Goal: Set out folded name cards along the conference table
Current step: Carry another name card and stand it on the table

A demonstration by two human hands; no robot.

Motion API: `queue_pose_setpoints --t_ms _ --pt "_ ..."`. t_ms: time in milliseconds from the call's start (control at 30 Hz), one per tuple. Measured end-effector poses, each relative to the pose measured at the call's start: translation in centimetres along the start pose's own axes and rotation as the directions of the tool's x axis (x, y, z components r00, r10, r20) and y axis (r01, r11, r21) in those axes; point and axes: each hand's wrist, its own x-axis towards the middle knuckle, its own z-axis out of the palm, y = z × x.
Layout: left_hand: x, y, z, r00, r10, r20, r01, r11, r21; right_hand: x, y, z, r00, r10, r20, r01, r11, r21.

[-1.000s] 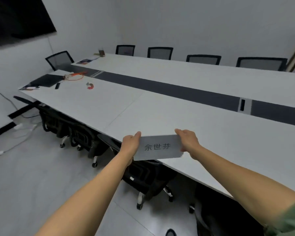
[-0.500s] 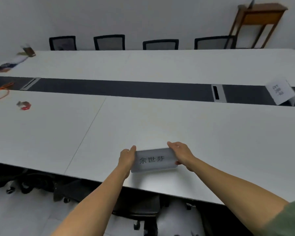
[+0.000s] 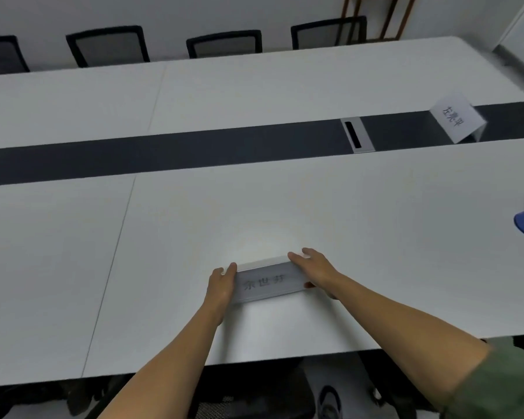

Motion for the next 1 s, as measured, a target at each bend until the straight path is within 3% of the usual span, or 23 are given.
queue_pose_setpoints --t_ms 133,233,433,500,700,1000 --pt "0.2 -0.4 -0.4 0.999 0.032 -0.039 -0.029 0.998 0.057 0.0 0.2 0.4 0.999 -0.011 -0.052 0.006 0.996 -0.092" --pt "-1.1 -0.2 -0.6 0.975 0.163 -0.151 -0.142 0.980 0.140 -1.1 0.5 0.4 0.974 -0.104 -0.200 0.051 0.966 -0.253" --pt "-4.0 -0.6 -0.6 0.923 0.291 -0.252 -0.211 0.930 0.301 -3.4 0.9 1.0 0.924 -0.244 -0.295 0.153 0.942 -0.300" --pt "-4.8 -0.5 -0.5 0.919 0.308 -0.247 -0.243 0.934 0.262 -4.0 0.6 1.2 0.921 -0.245 -0.301 0.155 0.943 -0.293" --pt "-6.6 0.0 -0.3 0.932 0.154 -0.329 -0.179 0.983 -0.050 -5.7 -0.8 0.9 0.911 -0.267 -0.314 0.209 0.956 -0.207" --pt "-11.3 5.2 2.1 0.842 0.418 -0.342 -0.465 0.883 -0.065 -7.3 -5.3 -6.5 0.828 -0.342 -0.444 0.325 0.939 -0.117"
